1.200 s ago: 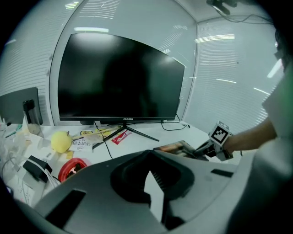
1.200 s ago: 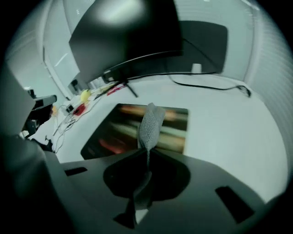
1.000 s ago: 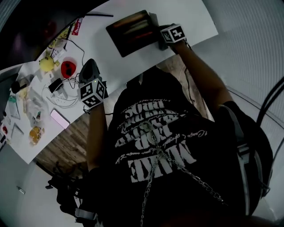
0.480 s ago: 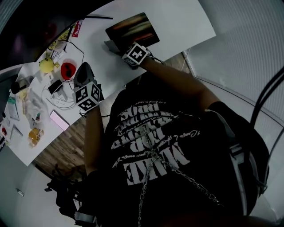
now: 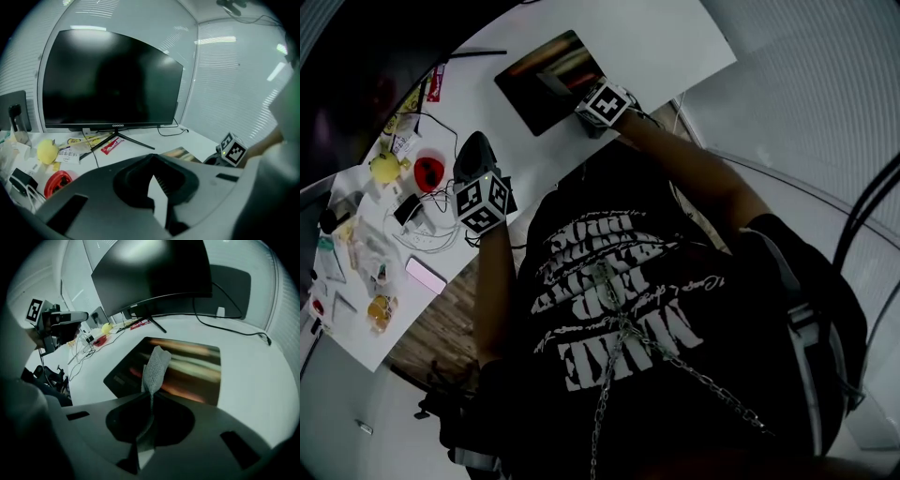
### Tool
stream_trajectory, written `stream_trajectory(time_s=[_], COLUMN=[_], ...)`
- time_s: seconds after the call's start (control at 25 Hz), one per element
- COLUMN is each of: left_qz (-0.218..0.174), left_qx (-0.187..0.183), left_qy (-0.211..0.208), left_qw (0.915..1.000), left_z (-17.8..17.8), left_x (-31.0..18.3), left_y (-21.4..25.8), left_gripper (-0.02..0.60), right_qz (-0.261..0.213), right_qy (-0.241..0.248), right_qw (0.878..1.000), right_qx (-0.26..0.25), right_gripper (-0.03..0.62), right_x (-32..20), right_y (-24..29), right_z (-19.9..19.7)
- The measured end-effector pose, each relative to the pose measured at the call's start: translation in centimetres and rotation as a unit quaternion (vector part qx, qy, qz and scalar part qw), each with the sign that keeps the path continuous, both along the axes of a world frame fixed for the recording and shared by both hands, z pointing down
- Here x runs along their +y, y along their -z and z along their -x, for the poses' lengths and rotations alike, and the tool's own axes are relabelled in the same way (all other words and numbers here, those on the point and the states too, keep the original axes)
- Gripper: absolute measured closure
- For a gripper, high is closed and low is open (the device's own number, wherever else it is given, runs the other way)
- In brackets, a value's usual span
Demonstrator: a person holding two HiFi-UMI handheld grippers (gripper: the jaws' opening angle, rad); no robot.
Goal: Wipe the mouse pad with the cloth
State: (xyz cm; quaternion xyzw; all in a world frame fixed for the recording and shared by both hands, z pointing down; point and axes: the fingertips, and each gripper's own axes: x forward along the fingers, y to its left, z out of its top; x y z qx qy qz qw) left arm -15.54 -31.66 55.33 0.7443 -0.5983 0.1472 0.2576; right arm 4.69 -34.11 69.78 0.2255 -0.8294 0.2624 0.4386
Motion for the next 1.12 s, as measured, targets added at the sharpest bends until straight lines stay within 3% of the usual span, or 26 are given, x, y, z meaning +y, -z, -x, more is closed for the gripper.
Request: stream_trajectory(time_s=[0.2,0.48,0.76,1.08,1.12], left_qz=[-0.005,-0.005,-0.006,-0.011,-0.014], left_qx=[-0.005,-0.006,-0.001,0.006,0.007], left_qy=[-0.020,-0.009,0.012,0.025,0.027], left_qw=[0.9998,0.9999,0.9999,0.9996,0.9995], left_z=[-3.3,-6.8,-10.4,-11.2,-11.0], left_x=[-2.3,-5.5,-7.4,-6.9,-6.9], left_y=[0.4,0.8,0.7,0.6,0.9], left_gripper=[0.581,0.581,0.581,0.581,0.581], right_qz=[-0.012,-0.016,-0.021,-0.046,-0.048], right_qy=[-0.033,-0.092,-0.125,-0.110,-0.110], right_qw=[0.999,0.995,0.992,0.992,0.993], right_qx=[0.018,-0.046,0.015,0.028,0.023], right_gripper=[0.577,0.577,0.577,0.576,0.549], right_x=[-2.6,-5.2,-10.3,-10.6,-10.5], right_y=[-0.7,1.7,1.0,0.5,0.9], right_z=[-7.7,-11.4,-19.6,-19.8,-19.5])
